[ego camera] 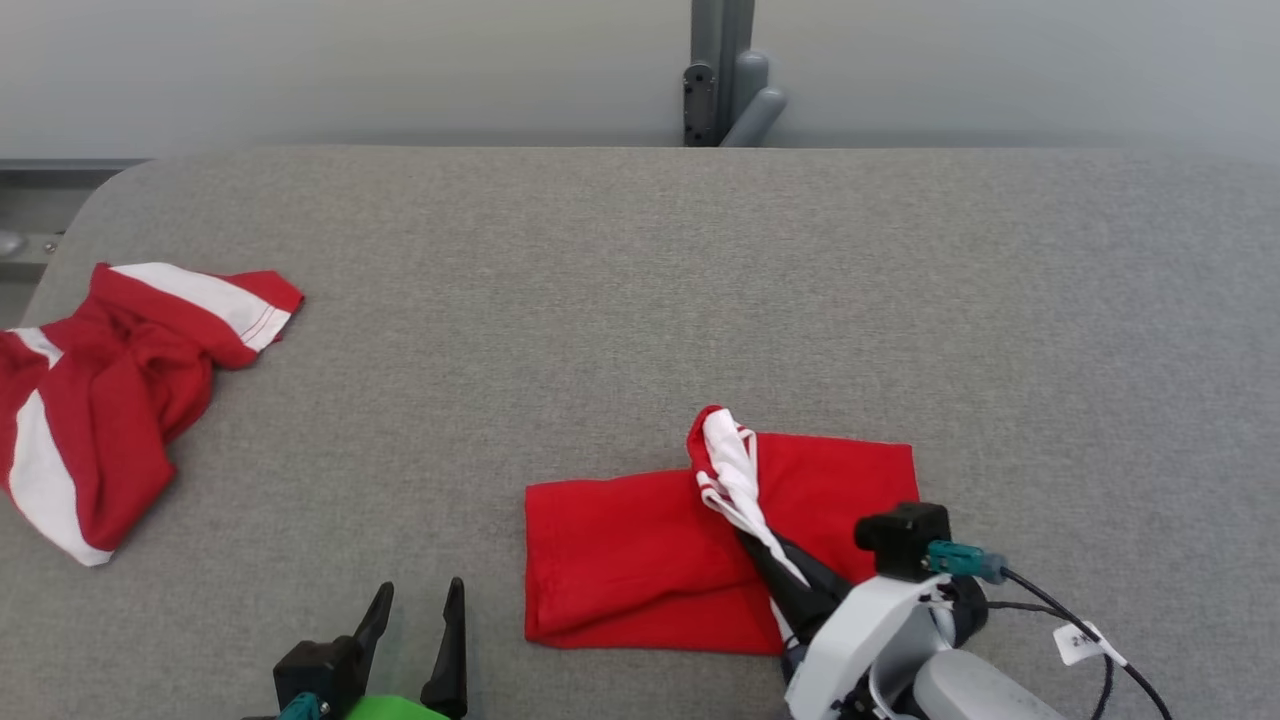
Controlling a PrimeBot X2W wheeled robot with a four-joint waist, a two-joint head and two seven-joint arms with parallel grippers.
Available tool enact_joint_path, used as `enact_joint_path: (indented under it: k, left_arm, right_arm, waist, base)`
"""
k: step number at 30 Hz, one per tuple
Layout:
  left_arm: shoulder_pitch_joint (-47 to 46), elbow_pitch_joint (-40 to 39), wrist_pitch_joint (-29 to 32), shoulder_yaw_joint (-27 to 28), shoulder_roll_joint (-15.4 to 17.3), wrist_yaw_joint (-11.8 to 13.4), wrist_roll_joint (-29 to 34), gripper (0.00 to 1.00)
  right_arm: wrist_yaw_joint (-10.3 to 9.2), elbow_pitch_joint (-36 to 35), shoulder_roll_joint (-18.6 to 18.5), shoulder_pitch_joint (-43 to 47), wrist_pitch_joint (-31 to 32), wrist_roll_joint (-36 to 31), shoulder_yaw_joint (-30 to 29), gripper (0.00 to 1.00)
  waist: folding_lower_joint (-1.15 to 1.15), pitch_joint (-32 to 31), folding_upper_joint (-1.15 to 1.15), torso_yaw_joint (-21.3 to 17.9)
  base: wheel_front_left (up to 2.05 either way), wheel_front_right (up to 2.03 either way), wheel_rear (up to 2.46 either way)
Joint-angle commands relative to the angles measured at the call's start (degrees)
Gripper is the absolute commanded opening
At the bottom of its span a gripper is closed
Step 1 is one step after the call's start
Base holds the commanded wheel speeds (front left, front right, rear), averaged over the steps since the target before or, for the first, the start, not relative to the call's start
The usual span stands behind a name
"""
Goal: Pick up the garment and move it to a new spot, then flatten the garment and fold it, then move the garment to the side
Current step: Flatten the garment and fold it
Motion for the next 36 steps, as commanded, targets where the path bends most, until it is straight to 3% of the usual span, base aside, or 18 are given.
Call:
enact_joint_path:
  k: [1, 7, 13, 14, 15, 22, 28, 36]
  left_arm:
    - [-0.47, 0.09, 0.01, -0.09, 0.18, -0.02, -0.07, 1.0]
    - [-0.04, 0.33, 0.01, -1.34, 0.17, 0.15, -0.35, 1.0]
    - [0.73, 0.35, 0.01, -1.61, 0.16, 0.4, -0.53, 1.0]
    - [0.84, 0.3, 0.02, -1.51, 0.16, 0.44, -0.57, 1.0]
    - [0.96, 0.24, 0.01, -1.44, 0.16, 0.45, -0.61, 1.0]
    - [1.18, -0.53, 0.02, 0.45, 0.15, 1.1, 0.17, 1.0]
    - [1.28, -1.75, 0.01, 2.07, 0.15, 1.43, 1.09, 1.0]
    - [2.17, -3.55, 0.01, 4.82, 0.17, 1.96, 2.11, 1.0]
  right_arm:
    - [-0.01, 0.12, 0.19, -0.76, 0.18, 0.15, 0.63, 0.0]
    - [-0.01, 3.48, 1.79, -5.87, 0.26, 0.59, 6.53, 0.0]
    - [-0.01, 9.89, 3.45, -9.12, -1.9, 0.99, 7.99, 0.0]
    - [-0.01, 10.86, 3.7, -9.47, -2.44, 1.06, 7.88, 0.63]
    - [-0.01, 11.73, 4.04, -9.68, -3.05, 1.27, 7.69, 1.0]
    - [-0.01, 12.99, 3.61, -10.04, -6.97, 0.61, 2.69, 1.0]
    - [-0.01, 8.18, 2.21, -4.51, -7.19, -6.13, -10.51, 1.0]
    - [-0.01, 2.46, 2.96, 4.15, -7.18, -16.05, -22.86, 1.0]
  waist:
    - [0.0, 0.43, 0.41, 3.34]
    - [0.0, 1.04, 0.41, 9.34]
    - [0.0, 1.33, 0.41, 13.08]
    - [0.0, 1.32, 0.41, 13.25]
    - [0.0, 1.29, 0.41, 13.35]
    - [0.0, 0.34, 0.41, 10.21]
    - [0.0, -0.81, 0.41, 5.37]
    - [0.0, -2.5, 0.41, -0.92]
  base:
    - [0.0, 0.0, 0.0]
    - [0.0, 0.0, 0.0]
    - [0.0, 0.0, 0.0]
    - [0.0, 0.0, 0.0]
    - [0.0, 0.0, 0.0]
    - [0.0, 0.0, 0.0]
    - [0.0, 0.0, 0.0]
    - [0.0, 0.0, 0.0]
